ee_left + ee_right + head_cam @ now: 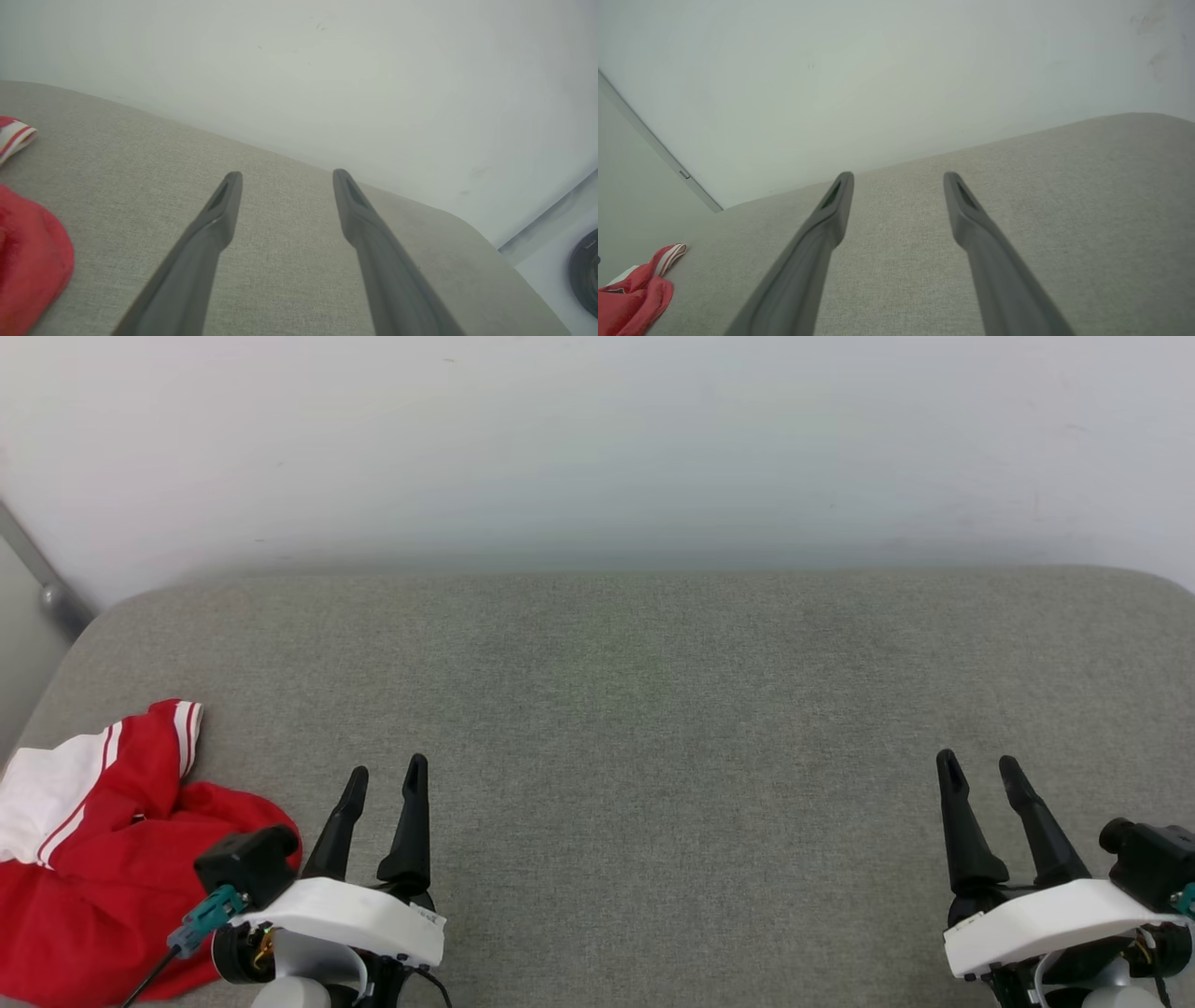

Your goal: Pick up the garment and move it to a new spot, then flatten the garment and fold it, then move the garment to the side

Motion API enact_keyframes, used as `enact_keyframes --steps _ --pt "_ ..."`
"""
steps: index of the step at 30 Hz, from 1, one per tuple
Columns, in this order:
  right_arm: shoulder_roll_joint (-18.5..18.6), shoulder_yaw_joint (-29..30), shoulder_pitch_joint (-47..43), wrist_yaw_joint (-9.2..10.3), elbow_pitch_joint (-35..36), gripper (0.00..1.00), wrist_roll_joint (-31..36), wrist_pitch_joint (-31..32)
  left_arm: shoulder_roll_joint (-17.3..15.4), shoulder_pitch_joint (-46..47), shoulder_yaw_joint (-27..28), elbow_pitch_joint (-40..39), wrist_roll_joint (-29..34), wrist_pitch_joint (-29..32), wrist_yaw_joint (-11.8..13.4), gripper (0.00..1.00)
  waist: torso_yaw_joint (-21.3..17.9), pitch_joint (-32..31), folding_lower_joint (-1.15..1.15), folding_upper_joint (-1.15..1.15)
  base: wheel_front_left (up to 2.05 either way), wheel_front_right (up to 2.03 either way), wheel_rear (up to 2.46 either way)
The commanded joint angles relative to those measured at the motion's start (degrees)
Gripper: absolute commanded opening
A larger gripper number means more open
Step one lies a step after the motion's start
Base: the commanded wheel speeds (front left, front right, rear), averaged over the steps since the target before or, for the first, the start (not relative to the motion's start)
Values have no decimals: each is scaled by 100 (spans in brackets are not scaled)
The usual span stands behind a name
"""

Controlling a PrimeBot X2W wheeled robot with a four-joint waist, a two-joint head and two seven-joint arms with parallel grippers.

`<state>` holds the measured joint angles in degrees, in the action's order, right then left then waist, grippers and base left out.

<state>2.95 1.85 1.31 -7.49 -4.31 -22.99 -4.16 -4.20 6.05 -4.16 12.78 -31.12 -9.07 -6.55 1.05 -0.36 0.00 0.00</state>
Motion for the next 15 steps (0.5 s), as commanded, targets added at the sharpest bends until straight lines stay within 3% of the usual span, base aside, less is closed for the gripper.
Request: enact_keyframes --steps 1,4,5,15 --pt "-3 14 -9 0 70 100 149 -4 -30 103 -17 -19 170 -56 4 100 3 -1 0 0 0 0 0" --pt "-4 32 -32 0 83 100 300 -5 -34 107 -28 31 364 -101 9 100 10 -5 0 0 0 0 0" --pt "-6 60 -79 0 84 100 549 23 -36 132 -56 76 743 -183 29 100 22 -13 0 0 0 0 0" --pt "-7 41 -148 0 29 100 882 -14 -39 137 -96 126 1304 -304 56 100 16 -26 0 0 0 0 0"
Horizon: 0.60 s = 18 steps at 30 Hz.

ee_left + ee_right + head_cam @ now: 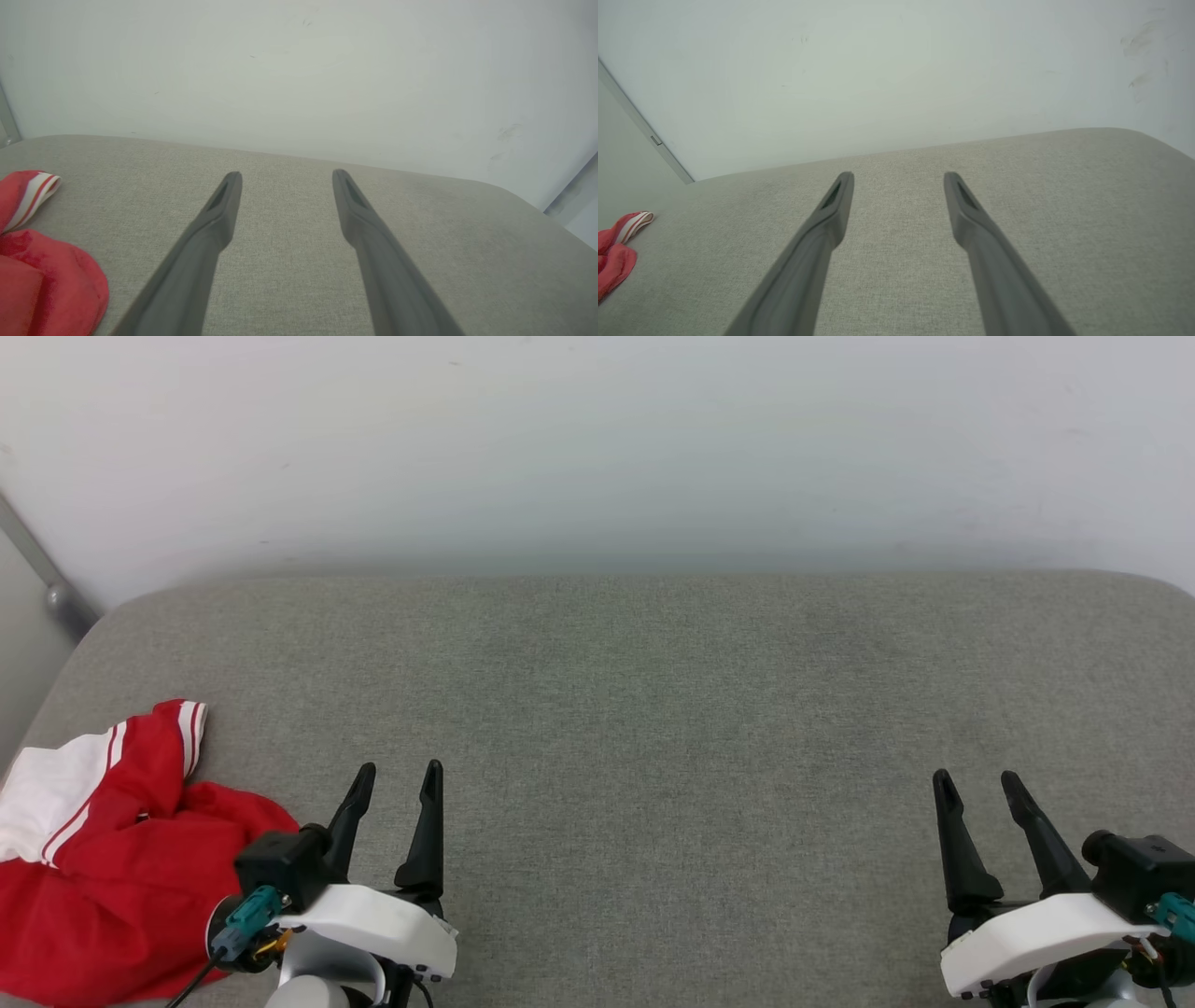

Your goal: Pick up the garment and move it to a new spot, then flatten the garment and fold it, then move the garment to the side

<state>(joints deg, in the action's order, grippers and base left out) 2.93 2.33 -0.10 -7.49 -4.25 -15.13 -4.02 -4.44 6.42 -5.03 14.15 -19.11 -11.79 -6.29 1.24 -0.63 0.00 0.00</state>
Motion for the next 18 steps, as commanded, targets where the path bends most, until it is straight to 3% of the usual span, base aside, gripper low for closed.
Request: enact_keyframes --steps 1,18 --pt "-5 -8 -3 0 19 100 136 -33 -13 101 -17 -2 148 -49 30 100 -4 2 0 0 0 0 0" --pt "-7 29 17 0 -31 100 684 -177 37 159 -117 312 767 -227 79 100 29 -11 0 0 0 0 0"
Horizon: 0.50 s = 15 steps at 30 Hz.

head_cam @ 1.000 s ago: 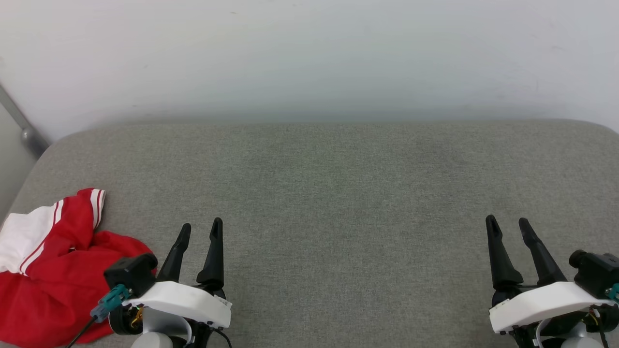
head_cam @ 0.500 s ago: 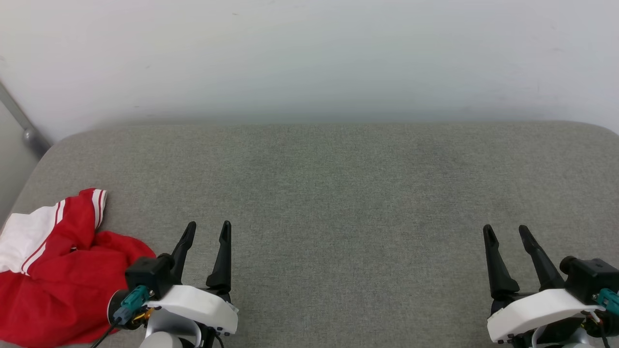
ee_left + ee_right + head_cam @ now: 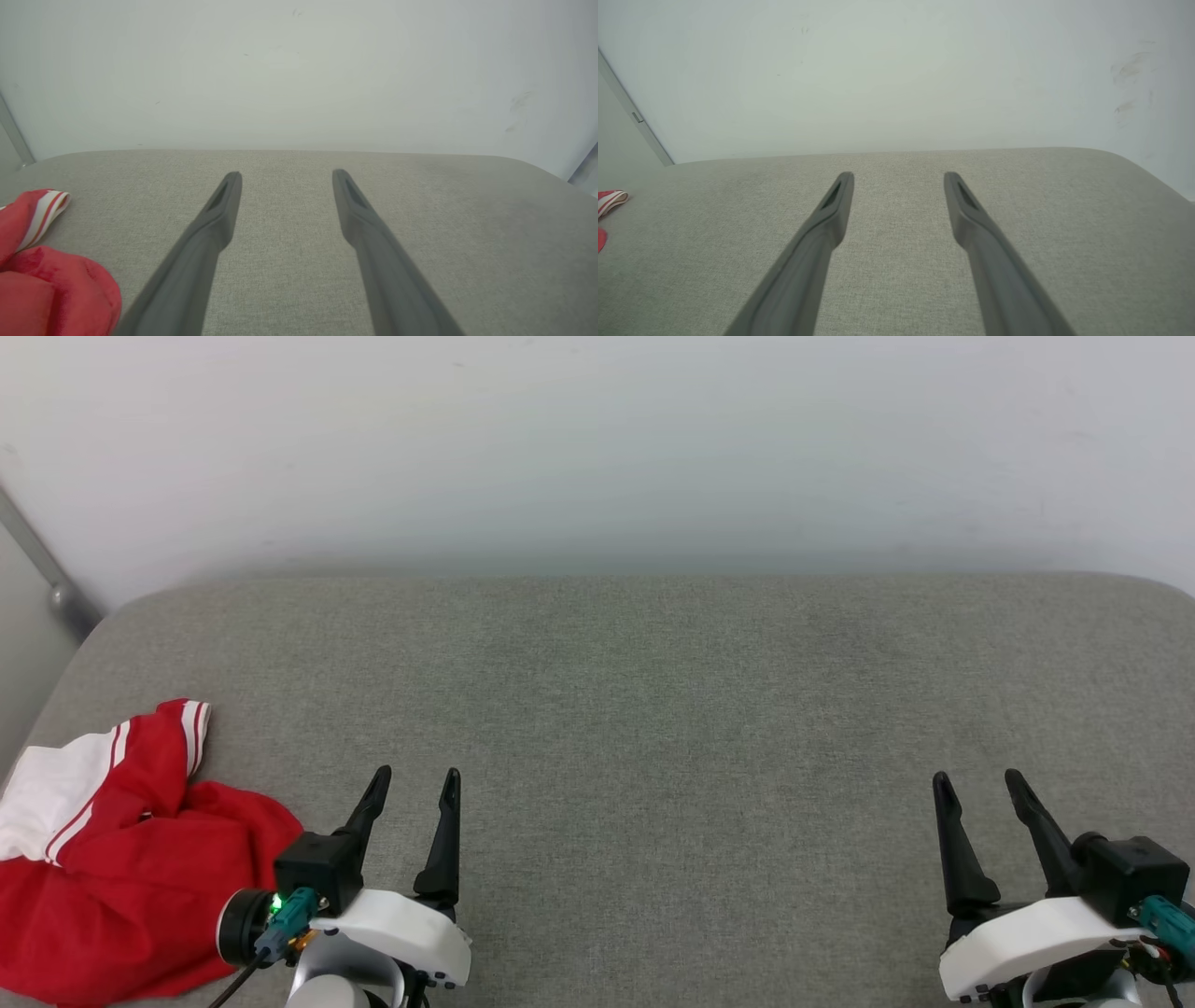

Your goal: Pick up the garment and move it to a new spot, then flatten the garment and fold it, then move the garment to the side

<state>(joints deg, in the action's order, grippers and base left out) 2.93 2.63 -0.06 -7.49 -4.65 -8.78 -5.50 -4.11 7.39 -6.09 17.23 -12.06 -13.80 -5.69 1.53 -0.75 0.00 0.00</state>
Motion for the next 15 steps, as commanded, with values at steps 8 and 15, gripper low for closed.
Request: enact_keyframes --steps 8,15 --pt "-8 -13 26 1 -12 100 378 -78 30 92 -26 179 250 -114 73 100 23 9 0 0 0 0 0" --pt "-8 31 48 1 -67 100 442 -114 47 125 -41 265 290 -143 91 100 43 18 0 0 0 0 0"
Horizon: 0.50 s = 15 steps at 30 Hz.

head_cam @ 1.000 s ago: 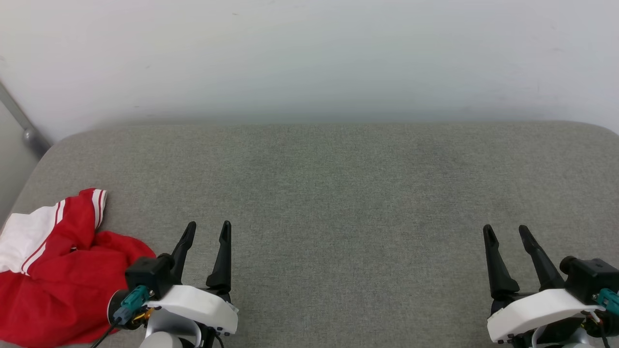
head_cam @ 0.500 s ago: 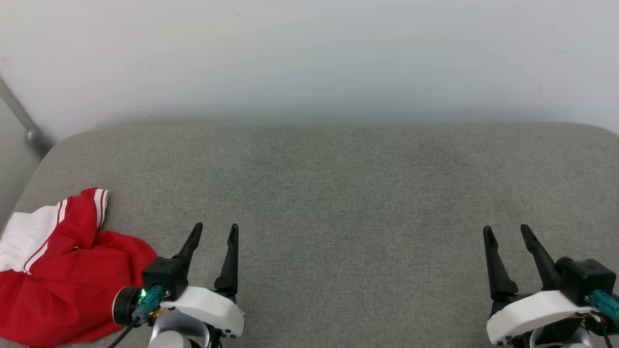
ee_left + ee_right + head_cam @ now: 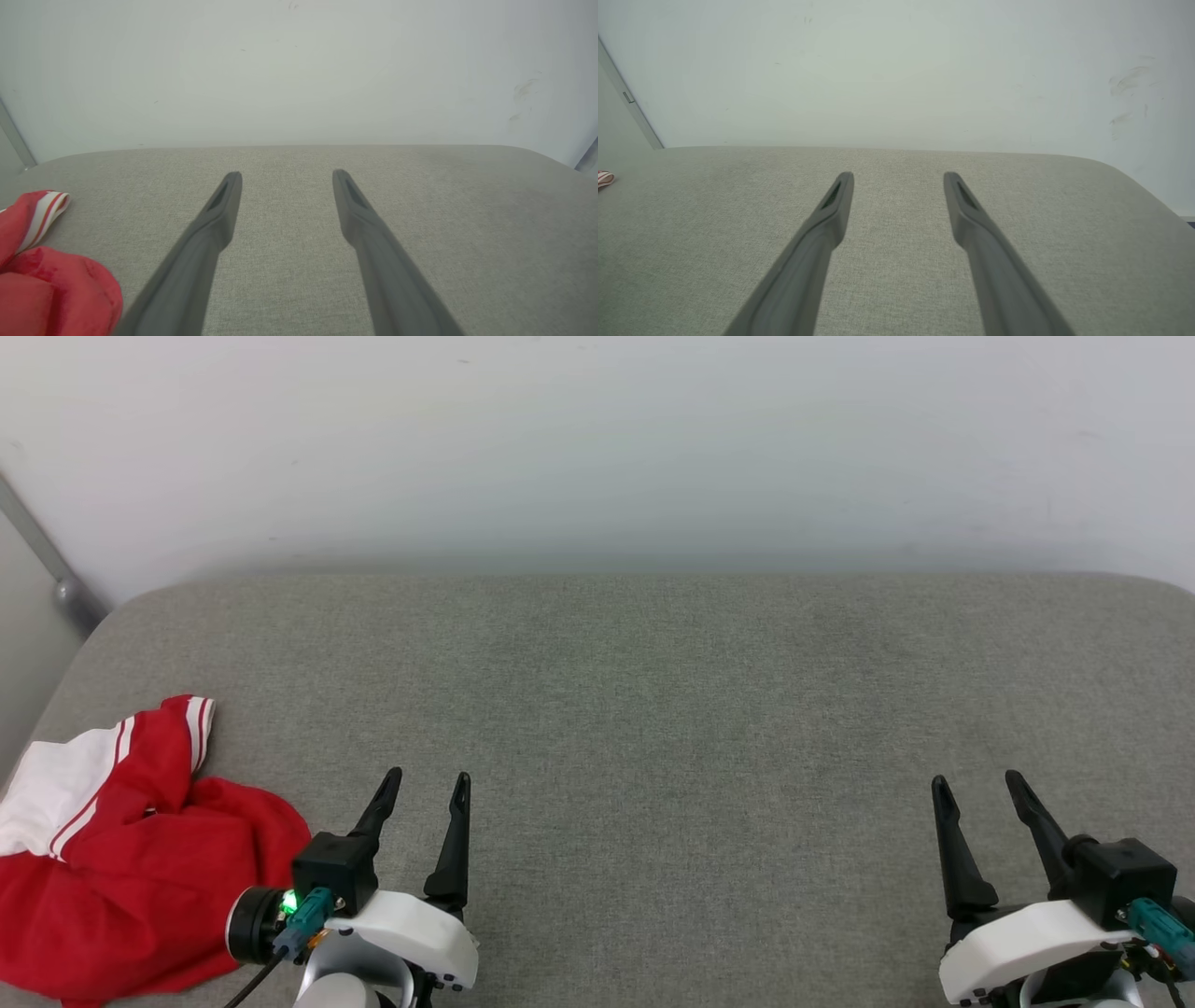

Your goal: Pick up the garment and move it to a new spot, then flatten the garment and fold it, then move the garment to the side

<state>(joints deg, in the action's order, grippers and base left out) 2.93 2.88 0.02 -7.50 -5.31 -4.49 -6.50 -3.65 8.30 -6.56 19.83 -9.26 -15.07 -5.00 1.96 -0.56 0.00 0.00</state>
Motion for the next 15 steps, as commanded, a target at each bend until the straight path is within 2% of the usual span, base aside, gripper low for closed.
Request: enact_keyframes --steps 1,15 --pt "-8 10 45 2 -8 100 -5 -16 2 40 12 15 -7 -14 24 100 2 0 0 0 0 0 0" --pt "-8 16 54 2 -49 100 -132 -107 16 94 33 108 -161 -14 53 100 37 2 0 0 0 0 0"
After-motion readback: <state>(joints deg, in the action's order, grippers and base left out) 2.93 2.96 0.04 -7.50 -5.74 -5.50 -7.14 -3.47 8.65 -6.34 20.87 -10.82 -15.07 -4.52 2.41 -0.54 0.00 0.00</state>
